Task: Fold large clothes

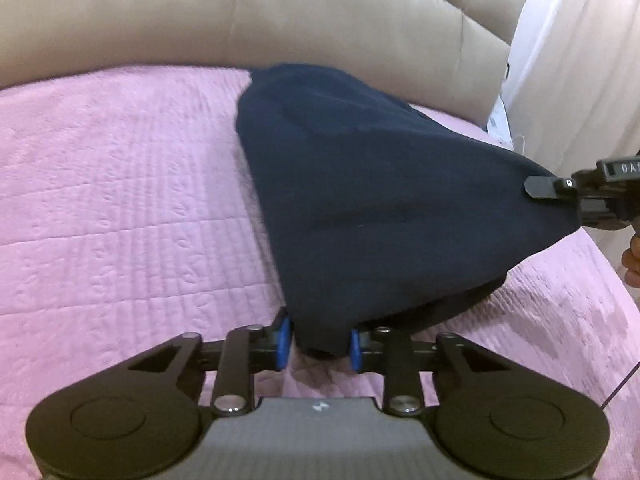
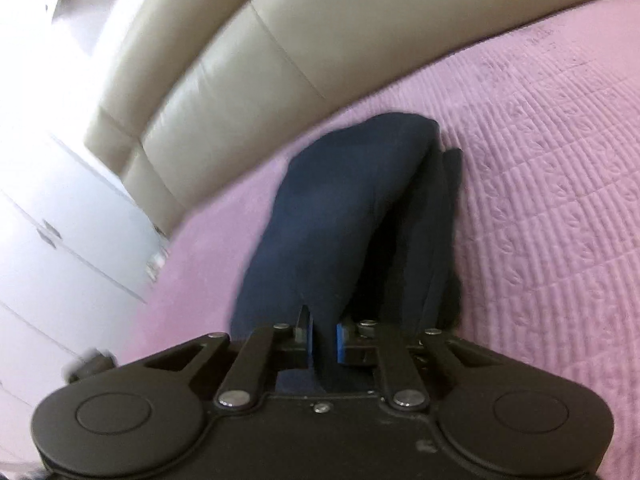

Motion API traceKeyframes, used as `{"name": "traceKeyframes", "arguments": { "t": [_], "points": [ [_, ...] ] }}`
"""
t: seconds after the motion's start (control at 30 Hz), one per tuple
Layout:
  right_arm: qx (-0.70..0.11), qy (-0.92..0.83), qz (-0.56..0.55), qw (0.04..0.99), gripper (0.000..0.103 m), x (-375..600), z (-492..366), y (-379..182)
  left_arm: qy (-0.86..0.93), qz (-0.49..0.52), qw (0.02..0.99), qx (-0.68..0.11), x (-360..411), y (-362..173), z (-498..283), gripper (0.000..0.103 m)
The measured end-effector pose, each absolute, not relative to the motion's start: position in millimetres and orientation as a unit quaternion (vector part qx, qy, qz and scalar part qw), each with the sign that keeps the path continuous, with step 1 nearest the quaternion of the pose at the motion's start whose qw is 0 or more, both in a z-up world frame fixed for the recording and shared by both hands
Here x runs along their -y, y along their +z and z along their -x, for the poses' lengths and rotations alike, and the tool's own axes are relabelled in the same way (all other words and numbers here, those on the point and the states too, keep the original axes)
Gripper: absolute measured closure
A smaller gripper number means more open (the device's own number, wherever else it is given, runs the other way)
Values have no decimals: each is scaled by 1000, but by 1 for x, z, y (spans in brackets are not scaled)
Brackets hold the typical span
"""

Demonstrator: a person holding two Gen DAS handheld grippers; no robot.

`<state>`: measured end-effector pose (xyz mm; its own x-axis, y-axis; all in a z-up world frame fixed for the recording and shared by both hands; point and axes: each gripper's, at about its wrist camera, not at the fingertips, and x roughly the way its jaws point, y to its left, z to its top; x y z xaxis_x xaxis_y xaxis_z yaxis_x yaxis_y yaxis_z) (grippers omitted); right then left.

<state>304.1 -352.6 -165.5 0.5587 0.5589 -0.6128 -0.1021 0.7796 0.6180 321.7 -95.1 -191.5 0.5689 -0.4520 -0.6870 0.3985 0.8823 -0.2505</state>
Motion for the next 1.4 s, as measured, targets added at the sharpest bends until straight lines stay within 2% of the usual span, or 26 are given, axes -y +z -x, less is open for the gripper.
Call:
{"name": "traceKeyframes", "arguments": {
  "t": [0.03, 0.07, 0.1, 0.17, 0.2, 0.23, 0.27, 0.3, 0.33, 0.37, 0.4, 0.53, 0.63, 0.87, 1.0, 1.13, 1.33, 1.37, 1.4],
  "points": [
    [-449, 184, -264, 833, 93, 353, -308, -184, -238, 43, 880, -409, 92, -196, -323, 78],
    [-464, 167, -259, 830, 93, 353, -310, -198, -235, 61, 871, -427, 89, -202, -326, 85],
    [-475, 160, -255, 827, 94, 354, -311, -206, -230, 68, 866, -440, 84, -206, -327, 97],
    [-479, 160, -276, 818, 93, 360, -312, -207, -226, 66, 865, -443, 77, -209, -326, 98],
    [-480, 163, -278, 816, 75, 362, -312, -203, -230, 67, 861, -449, 74, -207, -327, 97],
    [-485, 169, -272, 814, 62, 363, -313, -195, -235, 69, 858, -451, 69, -202, -326, 96],
    [-491, 170, -261, 813, 32, 365, -316, -187, -242, 73, 858, -446, 63, -196, -324, 85],
    [-494, 167, -249, 816, 11, 366, -318, -178, -253, 76, 855, -447, 57, -188, -325, 64],
    [-489, 159, -233, 825, 10, 367, -320, -167, -256, 77, 851, -452, 55, -182, -327, 50],
    [-480, 156, -220, 835, 7, 367, -325, -155, -259, 80, 847, -456, 52, -173, -332, 17],
    [-472, 159, -213, 840, 5, 368, -329, -146, -261, 83, 846, -457, 49, -165, -337, 0],
    [-448, 159, -192, 859, 3, 359, -369, -117, -269, 127, 838, -456, 48, -138, -381, 0],
    [-466, 172, -179, 849, 1, 344, -409, -122, -286, 141, 823, -469, 60, -136, -429, 0],
    [-554, 164, -202, 791, 1, 342, -457, -177, -294, 195, 766, -537, 90, -176, -510, 2],
    [-569, 199, -240, 761, 1, 351, -471, -206, -300, 230, 737, -561, 99, -206, -532, 5],
    [-556, 246, -244, 756, 0, 351, -480, -222, -319, 266, 705, -575, 104, -228, -547, 5],
    [-521, 284, -288, 751, 0, 355, -485, -235, -341, 268, 702, -565, 113, -237, -552, 6],
    [-518, 285, -292, 751, 0, 354, -485, -237, -339, 268, 703, -565, 113, -237, -552, 9],
    [-516, 278, -298, 754, 12, 355, -484, -235, -338, 265, 705, -565, 110, -235, -548, 14]
  ]
}}
